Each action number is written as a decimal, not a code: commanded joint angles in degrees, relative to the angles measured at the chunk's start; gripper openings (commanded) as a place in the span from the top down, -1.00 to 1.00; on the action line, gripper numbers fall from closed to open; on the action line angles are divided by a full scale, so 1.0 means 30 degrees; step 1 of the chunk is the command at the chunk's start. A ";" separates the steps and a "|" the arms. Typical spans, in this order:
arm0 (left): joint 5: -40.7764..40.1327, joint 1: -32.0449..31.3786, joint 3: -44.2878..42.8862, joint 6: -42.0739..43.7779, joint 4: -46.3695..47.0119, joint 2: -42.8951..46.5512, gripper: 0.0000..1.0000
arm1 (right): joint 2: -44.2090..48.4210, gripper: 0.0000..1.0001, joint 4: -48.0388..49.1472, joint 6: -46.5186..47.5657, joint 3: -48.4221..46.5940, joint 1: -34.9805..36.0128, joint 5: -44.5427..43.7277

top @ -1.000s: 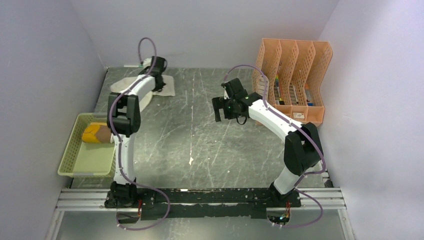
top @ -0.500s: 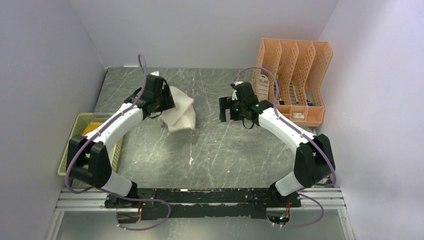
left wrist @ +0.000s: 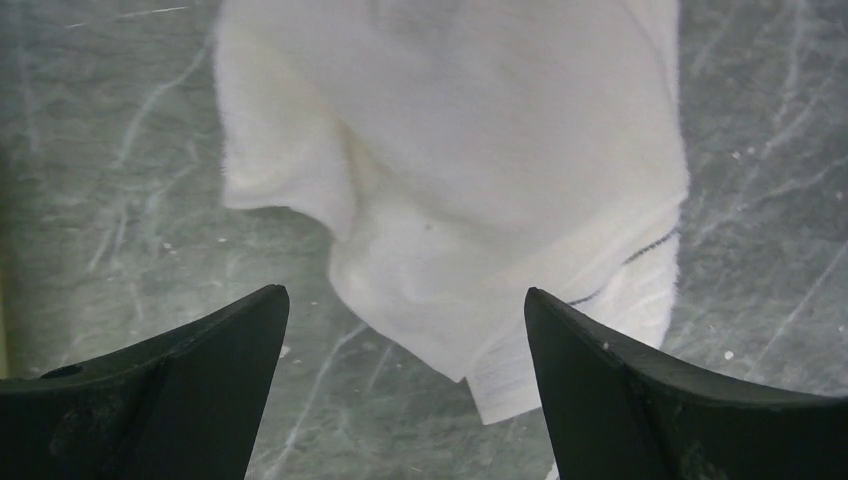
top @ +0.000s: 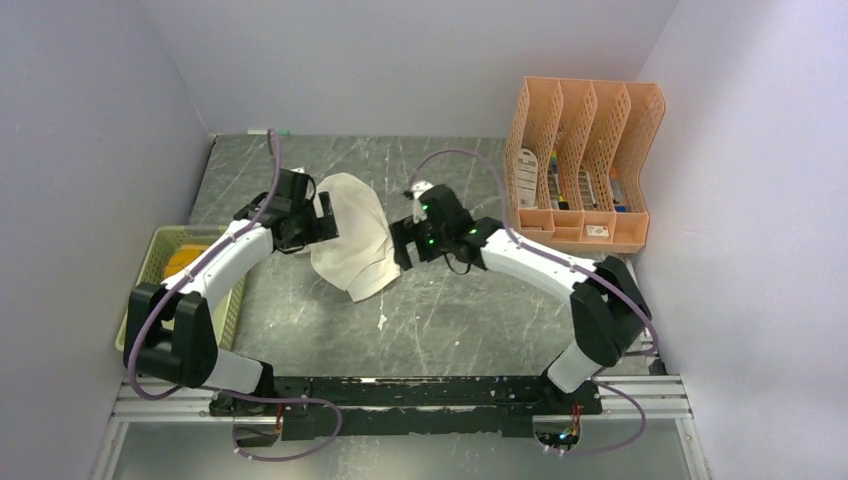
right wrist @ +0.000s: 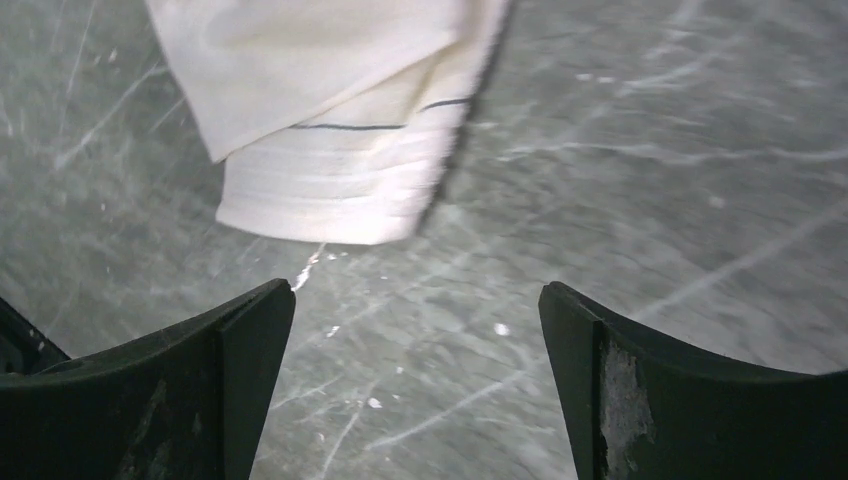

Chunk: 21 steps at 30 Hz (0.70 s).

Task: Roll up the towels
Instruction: Move the towel to the center of the board.

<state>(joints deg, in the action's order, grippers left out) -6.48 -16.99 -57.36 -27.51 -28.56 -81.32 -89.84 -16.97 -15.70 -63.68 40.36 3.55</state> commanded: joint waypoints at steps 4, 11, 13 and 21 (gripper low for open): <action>0.1136 0.1924 0.1620 0.0366 0.0513 0.1149 -0.99 | -0.2710 -0.81 0.0645 0.1611 -0.1544 0.2993 -0.1631; 0.3957 0.2047 0.4289 -0.1097 0.1147 0.2931 -0.81 | -0.5732 -0.63 -0.0418 0.1110 -0.3145 0.4027 -0.2951; 0.4483 0.1926 0.5199 -0.1729 0.1254 0.3429 -0.76 | -0.6201 -0.57 -0.0387 0.0889 -0.3303 0.4069 -0.3061; 0.2755 -0.0351 0.7316 -0.4950 0.2032 0.4534 -0.74 | -0.7264 -0.41 0.0101 0.0276 -0.3487 0.4118 -0.3299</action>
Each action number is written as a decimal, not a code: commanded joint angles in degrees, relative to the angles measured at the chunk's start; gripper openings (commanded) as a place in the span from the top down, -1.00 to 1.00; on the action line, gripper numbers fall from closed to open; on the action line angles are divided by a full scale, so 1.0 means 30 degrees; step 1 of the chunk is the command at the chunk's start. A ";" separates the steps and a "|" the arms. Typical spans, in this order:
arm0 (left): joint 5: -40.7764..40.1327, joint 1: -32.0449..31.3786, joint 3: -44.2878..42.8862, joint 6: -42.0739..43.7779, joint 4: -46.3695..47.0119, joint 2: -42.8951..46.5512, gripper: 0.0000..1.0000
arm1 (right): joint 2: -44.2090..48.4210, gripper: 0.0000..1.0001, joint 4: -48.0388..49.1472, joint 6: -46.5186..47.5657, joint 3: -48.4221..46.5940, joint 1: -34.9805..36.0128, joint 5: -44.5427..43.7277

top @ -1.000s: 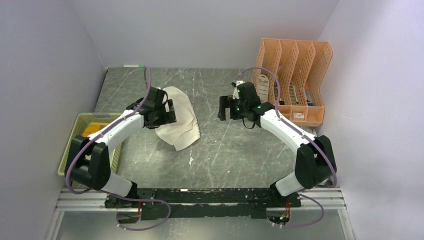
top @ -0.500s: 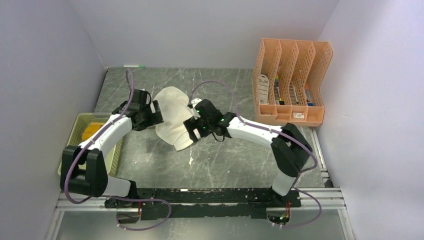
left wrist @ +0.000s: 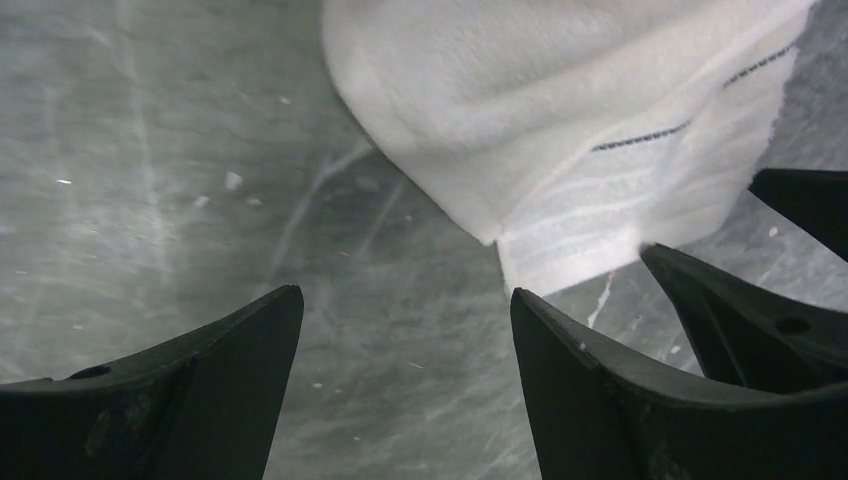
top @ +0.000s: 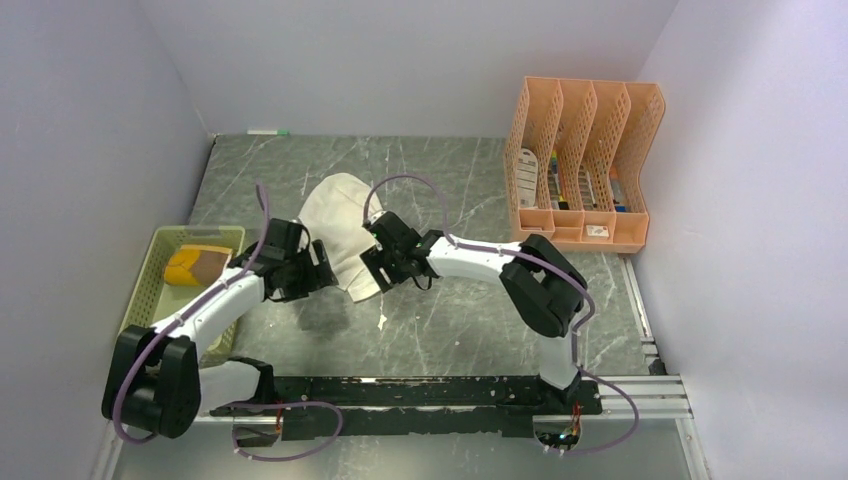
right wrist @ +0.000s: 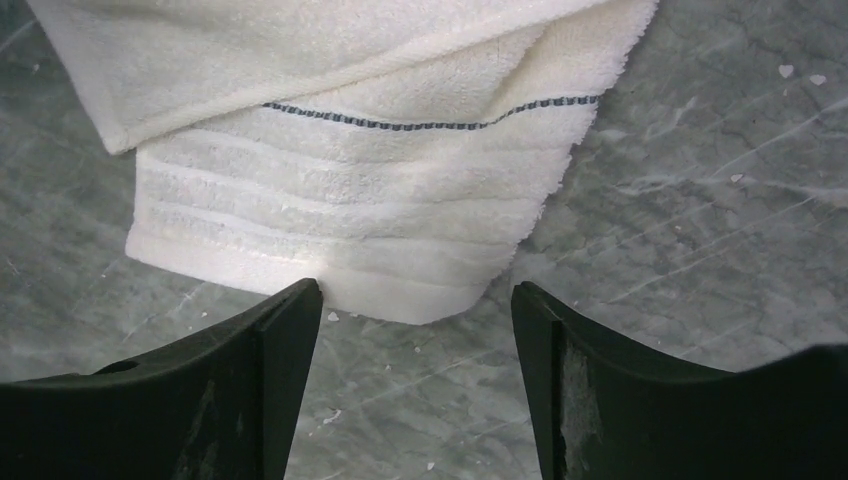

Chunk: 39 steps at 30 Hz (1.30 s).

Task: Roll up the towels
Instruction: Move the towel to the center of the board, then pick up the towel at the center of the board.

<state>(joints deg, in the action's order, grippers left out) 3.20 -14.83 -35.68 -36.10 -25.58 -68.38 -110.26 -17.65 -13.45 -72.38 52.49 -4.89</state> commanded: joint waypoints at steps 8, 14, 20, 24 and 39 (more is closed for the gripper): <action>-0.2818 -0.2421 -0.0996 -0.2830 0.1850 -0.2830 -0.75 | -0.0967 0.47 0.0664 -0.0908 -0.0533 0.0056 -0.0050; -0.3970 -0.2586 -0.0824 -0.3267 0.3581 -0.4944 -0.75 | -0.0172 1.00 0.0576 -0.0968 0.0157 0.0042 -0.0504; -0.4151 -0.2827 -0.1122 -0.3982 0.5494 -0.6942 -0.06 | 0.0634 1.00 0.0278 -0.0965 0.0534 0.0047 -0.0445; -0.4405 -0.3059 -0.1852 -0.3945 0.5533 -0.8956 0.68 | 0.1185 1.00 0.0016 -0.0853 0.0550 0.0023 -0.0585; -1.0253 0.0485 -0.9537 0.0276 -0.1834 -0.1793 0.86 | 1.0412 1.00 0.0924 -0.1203 0.2529 -0.9397 0.0494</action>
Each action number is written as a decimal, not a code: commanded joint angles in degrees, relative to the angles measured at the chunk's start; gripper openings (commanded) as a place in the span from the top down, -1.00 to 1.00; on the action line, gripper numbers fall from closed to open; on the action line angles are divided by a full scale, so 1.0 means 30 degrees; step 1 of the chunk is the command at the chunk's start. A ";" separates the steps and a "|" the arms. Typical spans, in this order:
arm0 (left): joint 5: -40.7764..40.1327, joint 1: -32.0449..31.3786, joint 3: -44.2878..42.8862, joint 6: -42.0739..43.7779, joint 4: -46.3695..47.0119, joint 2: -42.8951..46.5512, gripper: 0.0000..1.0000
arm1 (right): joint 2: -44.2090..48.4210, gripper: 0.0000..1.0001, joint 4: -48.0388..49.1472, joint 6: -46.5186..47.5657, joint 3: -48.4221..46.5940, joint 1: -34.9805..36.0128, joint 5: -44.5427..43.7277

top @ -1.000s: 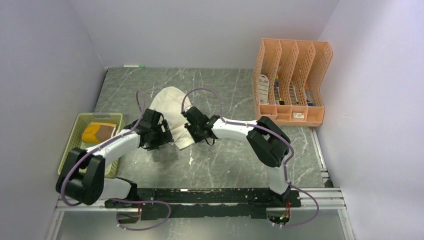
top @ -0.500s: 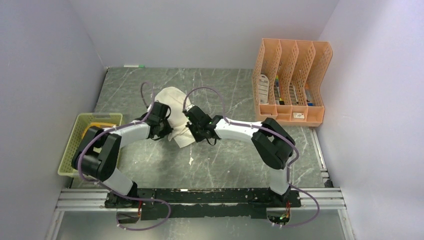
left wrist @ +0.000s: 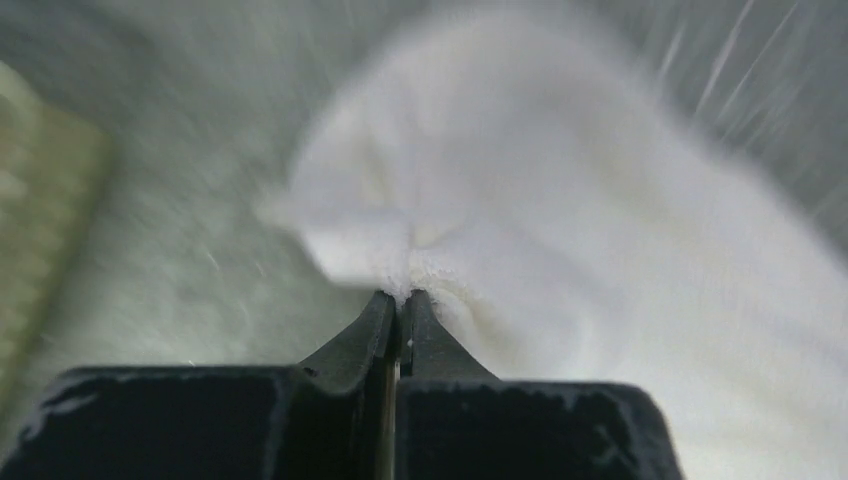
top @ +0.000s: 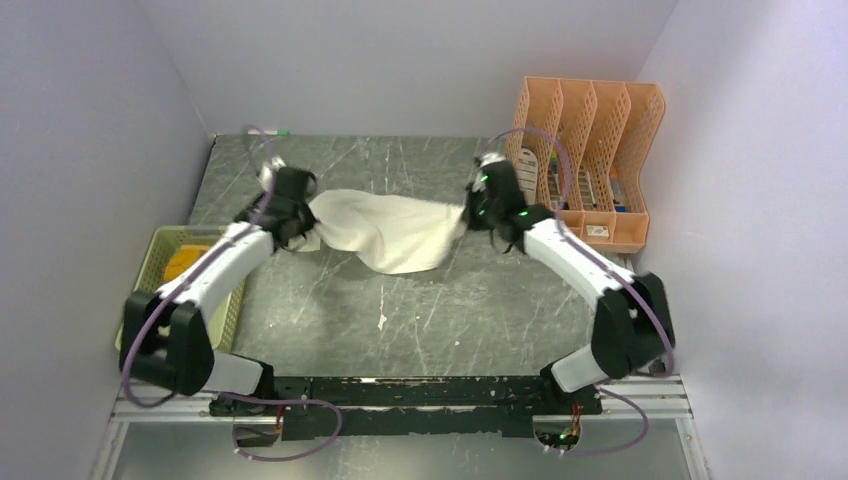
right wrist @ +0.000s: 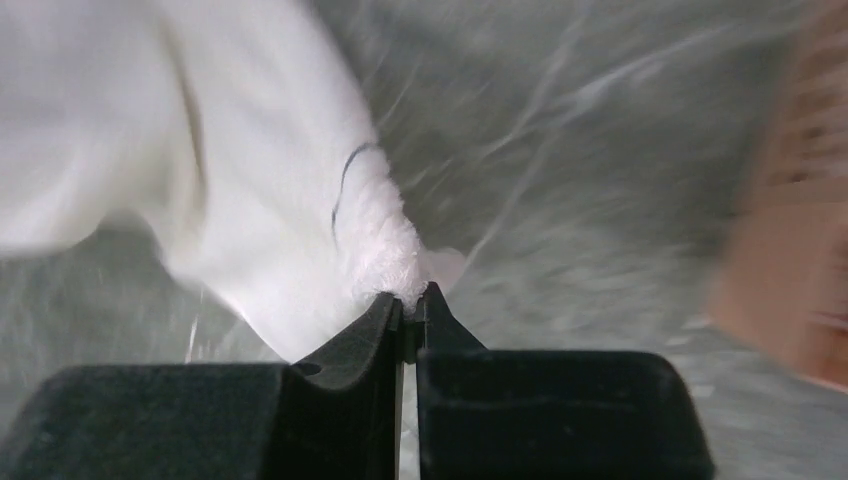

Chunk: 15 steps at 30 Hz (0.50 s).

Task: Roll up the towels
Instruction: Pick up the towel at the center of the board, then place the towel at the center of the board.

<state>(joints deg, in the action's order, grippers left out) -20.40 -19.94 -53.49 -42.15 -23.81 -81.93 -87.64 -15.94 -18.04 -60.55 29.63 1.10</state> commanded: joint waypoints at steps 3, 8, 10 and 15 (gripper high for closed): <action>-0.2155 0.3537 -0.5309 0.4053 -0.2747 0.3730 0.86 | 0.4150 1.00 0.0346 0.0694 -0.2638 -0.2137 -0.3434; -0.1499 0.4169 -0.5341 0.5946 -0.2612 0.4003 -0.68 | 0.4892 -0.15 0.0153 0.0558 -0.2297 -0.2181 -0.4895; -0.0932 0.4337 -0.4606 0.6043 -0.2852 0.3780 -1.00 | 0.4898 -0.95 -0.0116 0.0419 -0.1597 -0.2191 -0.5443; 0.1739 0.4451 -0.1653 0.6030 -0.2348 0.4540 -1.00 | 0.5248 -1.00 -0.1142 0.0497 -0.0155 -0.2219 -0.5870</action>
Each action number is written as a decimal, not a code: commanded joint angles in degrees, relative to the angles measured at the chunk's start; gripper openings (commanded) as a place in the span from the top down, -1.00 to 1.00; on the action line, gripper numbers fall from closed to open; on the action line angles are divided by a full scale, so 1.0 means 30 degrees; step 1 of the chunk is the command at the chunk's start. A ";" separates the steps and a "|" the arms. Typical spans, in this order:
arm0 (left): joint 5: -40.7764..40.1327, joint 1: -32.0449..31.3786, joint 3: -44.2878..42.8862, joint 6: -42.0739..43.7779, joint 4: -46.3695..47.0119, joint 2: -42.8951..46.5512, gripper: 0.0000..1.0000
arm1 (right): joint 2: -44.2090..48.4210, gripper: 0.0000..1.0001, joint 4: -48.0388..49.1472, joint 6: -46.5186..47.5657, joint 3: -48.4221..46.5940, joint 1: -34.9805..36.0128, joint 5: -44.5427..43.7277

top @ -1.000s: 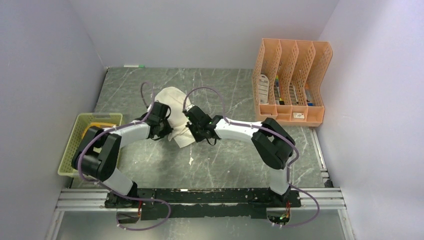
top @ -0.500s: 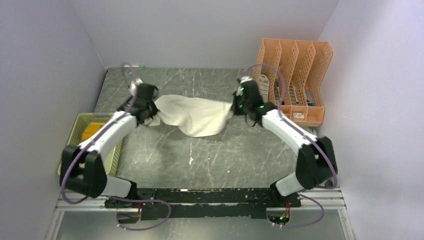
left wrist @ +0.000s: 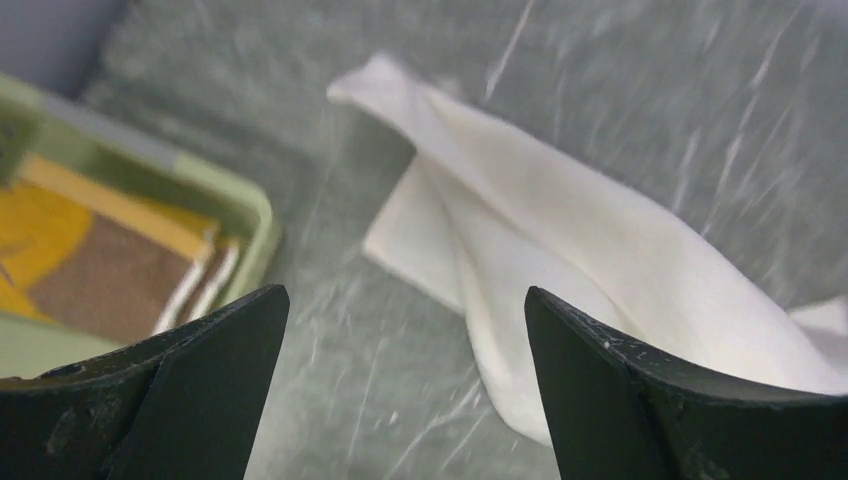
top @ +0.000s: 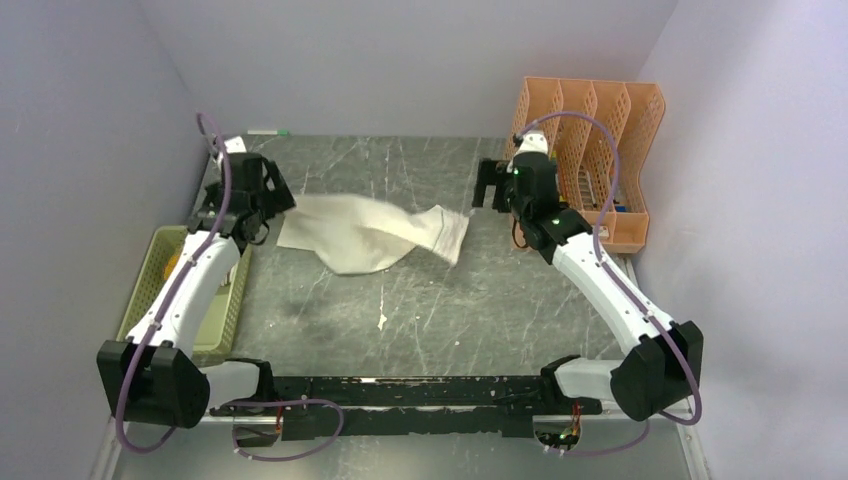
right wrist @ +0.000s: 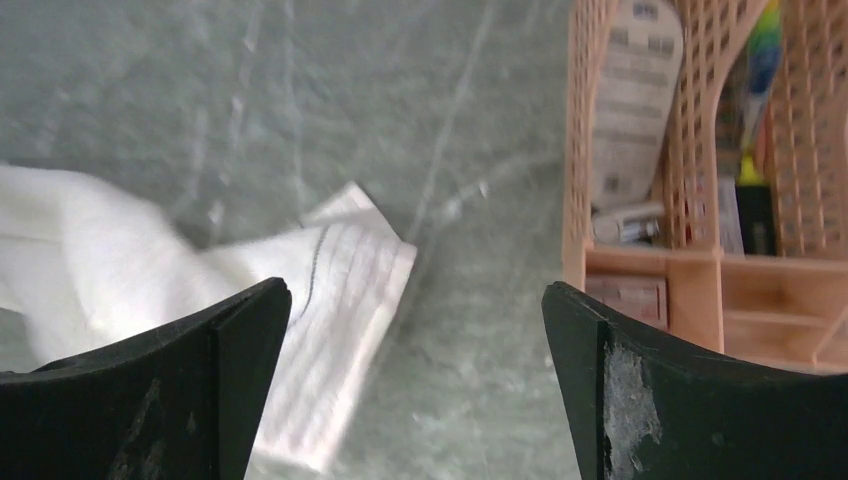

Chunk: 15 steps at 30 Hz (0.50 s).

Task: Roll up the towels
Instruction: Place the towel at the center of the board.

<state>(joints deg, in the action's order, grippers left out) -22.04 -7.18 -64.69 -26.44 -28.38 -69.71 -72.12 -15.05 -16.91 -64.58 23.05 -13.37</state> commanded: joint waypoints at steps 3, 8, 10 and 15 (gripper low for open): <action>0.2935 0.0196 0.3724 0.0561 -0.0584 0.1497 -1.00 | 0.0605 -1.00 -0.1420 0.0319 0.1966 -0.0013 -0.0540; 0.3230 0.0196 0.4614 0.1120 -0.1271 0.1553 -1.00 | 0.0710 -1.00 -0.0973 0.0741 0.3385 0.1306 0.0548; 0.3446 0.0433 0.4403 0.1570 -0.1500 0.1028 -1.00 | 0.0382 -0.98 -0.0793 0.1472 0.3720 0.3645 -0.1256; 0.4996 0.2255 0.2755 0.1136 -0.1745 -0.2378 -0.91 | -0.2304 -0.97 -0.1398 0.2981 0.3441 0.7601 -0.3859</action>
<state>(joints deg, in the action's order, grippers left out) -11.51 -4.38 -52.05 -23.31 -32.62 -69.89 -73.69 -18.28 -12.27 -53.71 40.53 -18.83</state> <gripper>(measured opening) 0.983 0.988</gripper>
